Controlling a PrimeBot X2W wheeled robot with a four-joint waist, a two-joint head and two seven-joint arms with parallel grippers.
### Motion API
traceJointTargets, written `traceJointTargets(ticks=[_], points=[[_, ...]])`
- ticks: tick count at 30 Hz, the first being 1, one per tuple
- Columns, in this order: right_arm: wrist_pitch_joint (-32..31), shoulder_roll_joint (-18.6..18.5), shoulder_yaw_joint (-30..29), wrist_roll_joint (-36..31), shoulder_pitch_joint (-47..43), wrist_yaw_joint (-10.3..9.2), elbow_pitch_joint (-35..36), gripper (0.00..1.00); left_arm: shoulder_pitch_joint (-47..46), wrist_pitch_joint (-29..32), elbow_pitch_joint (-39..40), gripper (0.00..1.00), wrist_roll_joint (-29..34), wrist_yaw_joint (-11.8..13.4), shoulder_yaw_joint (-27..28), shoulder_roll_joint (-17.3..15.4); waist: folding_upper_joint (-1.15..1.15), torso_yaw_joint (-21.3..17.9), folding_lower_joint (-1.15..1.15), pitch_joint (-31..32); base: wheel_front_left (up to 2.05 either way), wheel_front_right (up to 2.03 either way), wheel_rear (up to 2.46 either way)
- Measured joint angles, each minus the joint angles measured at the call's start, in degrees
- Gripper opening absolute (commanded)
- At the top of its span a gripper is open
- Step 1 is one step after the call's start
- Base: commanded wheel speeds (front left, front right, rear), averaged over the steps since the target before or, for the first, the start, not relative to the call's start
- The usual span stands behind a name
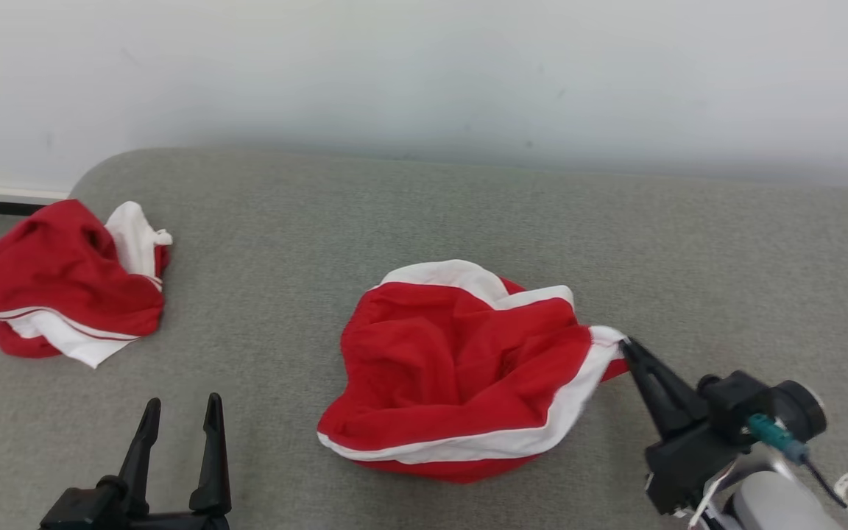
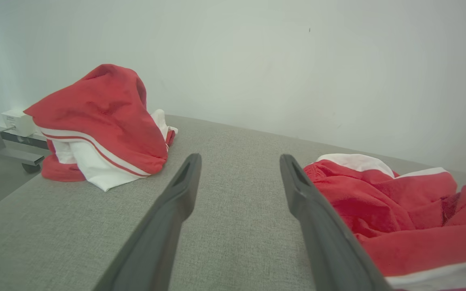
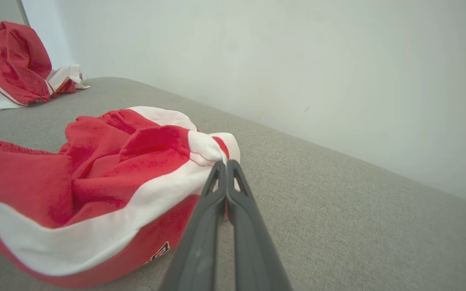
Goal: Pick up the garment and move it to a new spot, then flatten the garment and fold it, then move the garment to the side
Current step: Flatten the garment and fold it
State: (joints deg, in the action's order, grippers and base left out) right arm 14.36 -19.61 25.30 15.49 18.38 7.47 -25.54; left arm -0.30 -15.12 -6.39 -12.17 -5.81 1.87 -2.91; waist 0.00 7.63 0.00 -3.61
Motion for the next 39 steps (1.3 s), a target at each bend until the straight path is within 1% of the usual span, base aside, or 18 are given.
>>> traceJointTargets(ticks=[7, 10, 11, 12, 14, 15, 16, 18, 22, 29, 35, 39], points=[[0.2, -3.1, -7.1, 2.4, -3.0, 0.0, 1.9, 0.0, -0.2, 0.0, 0.0, 1.0, -0.4, 0.1, -0.5, 0.0, 0.0, -3.5, 0.0, -0.4, 0.0, 0.0, 0.0], [-0.7, -3.5, -10.3, 4.9, -5.6, 0.0, 2.4, 0.0, -0.5, 0.0, 0.1, 1.0, -0.5, 0.2, -0.6, 0.0, 0.0, -4.8, 0.0, -0.8, 0.0, 0.0, 0.0], [-0.7, -3.5, -10.3, 4.9, -5.6, 0.0, 2.4, 0.0, -0.5, 0.0, 0.1, 1.0, -0.5, 0.2, -0.6, 0.0, 0.0, -4.8, 0.0, -0.8, 0.0, 0.0, 0.0], [-1.5, -3.3, -11.8, 6.9, -7.4, 0.0, 2.7, 0.0, -0.6, 0.0, 0.1, 1.0, -0.5, 0.2, -0.7, 0.0, 0.0, -5.4, 0.0, -1.2, 0.0, 0.0, 0.0], [-2.1, -3.3, -12.3, 7.3, -8.2, 0.0, 2.8, 0.0, -0.7, 0.0, 0.1, 1.0, -0.5, 0.2, -0.7, 0.0, 0.0, -5.5, 0.0, -1.4, 0.0, 0.0, 0.0], [-2.4, -3.1, -12.8, 7.6, -8.9, 0.0, 2.8, 0.43, -0.7, 0.0, 0.1, 1.0, -0.5, 0.2, -0.7, 0.0, 0.0, -5.7, 0.0, -1.6, 0.0, 0.0, 0.0], [-2.3, -2.7, -13.6, 7.8, -9.4, 0.0, 3.1, 1.0, -0.8, 0.0, 0.1, 1.0, -0.5, 0.2, -0.6, 0.0, 0.0, -5.9, 0.0, -1.7, 0.0, 0.0, 0.0], [-1.6, -1.7, -15.8, 7.3, -9.7, 0.0, 4.2, 1.0, -0.8, 0.0, 0.0, 1.0, -0.5, 0.2, -0.5, 0.0, 0.0, -6.2, 0.0, -2.0, 0.0, 0.0, 0.0], [-0.2, -0.2, -18.5, 4.4, -9.7, 0.0, 6.7, 1.0, -0.9, 0.0, 0.1, 1.0, -0.4, 0.2, -0.1, 0.0, 0.0, -6.3, 0.0, -1.6, 0.0, 0.0, 0.0], [0.5, 4.3, -21.7, -0.6, -11.7, 0.0, 12.1, 1.0, -0.6, 0.0, 0.5, 1.0, 0.1, 0.0, 0.9, 0.0, 0.0, -6.7, 0.0, -0.4, 0.0, 0.0, 0.0], [0.6, 8.3, -24.6, -2.6, -14.4, 0.0, 19.3, 1.0, -0.3, 0.0, 0.5, 1.0, 0.5, -0.3, 1.4, 0.0, 0.0, -7.0, 0.0, 0.8, 0.0, 0.0, 0.0], [0.6, 10.5, -24.8, -3.7, -16.9, 0.0, 22.0, 1.0, 0.0, 0.0, 0.5, 1.0, 0.5, -0.3, 1.4, 0.0, 0.0, -7.2, 0.0, 1.3, 0.0, 0.0, 0.0]])
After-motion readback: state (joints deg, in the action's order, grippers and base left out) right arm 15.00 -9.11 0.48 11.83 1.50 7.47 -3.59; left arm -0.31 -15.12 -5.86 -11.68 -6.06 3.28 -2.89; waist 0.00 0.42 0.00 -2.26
